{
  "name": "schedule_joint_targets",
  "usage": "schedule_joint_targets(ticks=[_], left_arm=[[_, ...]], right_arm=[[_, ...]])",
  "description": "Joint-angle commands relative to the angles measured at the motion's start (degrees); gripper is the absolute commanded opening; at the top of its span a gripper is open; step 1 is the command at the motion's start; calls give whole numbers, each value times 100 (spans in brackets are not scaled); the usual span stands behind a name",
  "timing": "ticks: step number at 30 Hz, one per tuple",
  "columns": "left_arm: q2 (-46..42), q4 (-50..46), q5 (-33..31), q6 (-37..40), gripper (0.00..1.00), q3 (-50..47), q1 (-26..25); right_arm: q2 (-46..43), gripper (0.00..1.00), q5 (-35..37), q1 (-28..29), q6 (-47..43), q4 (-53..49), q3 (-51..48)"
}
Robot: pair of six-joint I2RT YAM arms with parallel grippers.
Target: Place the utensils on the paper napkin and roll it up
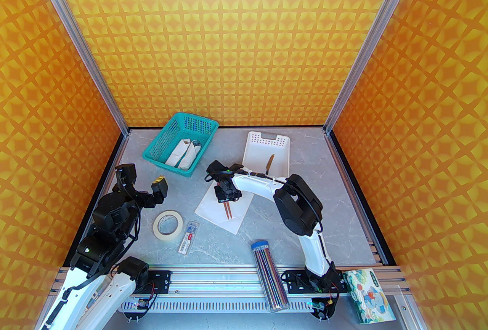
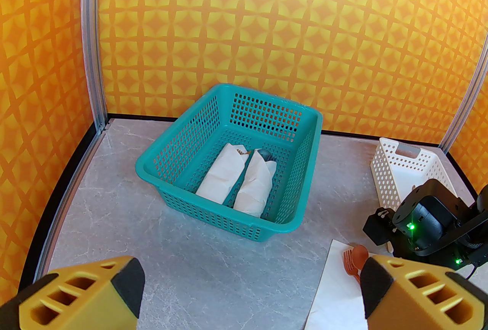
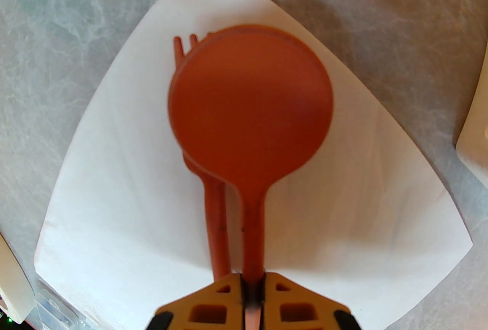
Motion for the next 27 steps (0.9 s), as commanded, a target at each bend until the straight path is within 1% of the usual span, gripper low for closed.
schedule_joint_targets(ticks=[1,27], left_arm=[[8,7,-60,-6,99,131,39],[-53,-56,-68,-58,99,139,39]], right_arm=[[142,12,126,6,27,-13,40],[-116,16,170,6,-77,-189,199]])
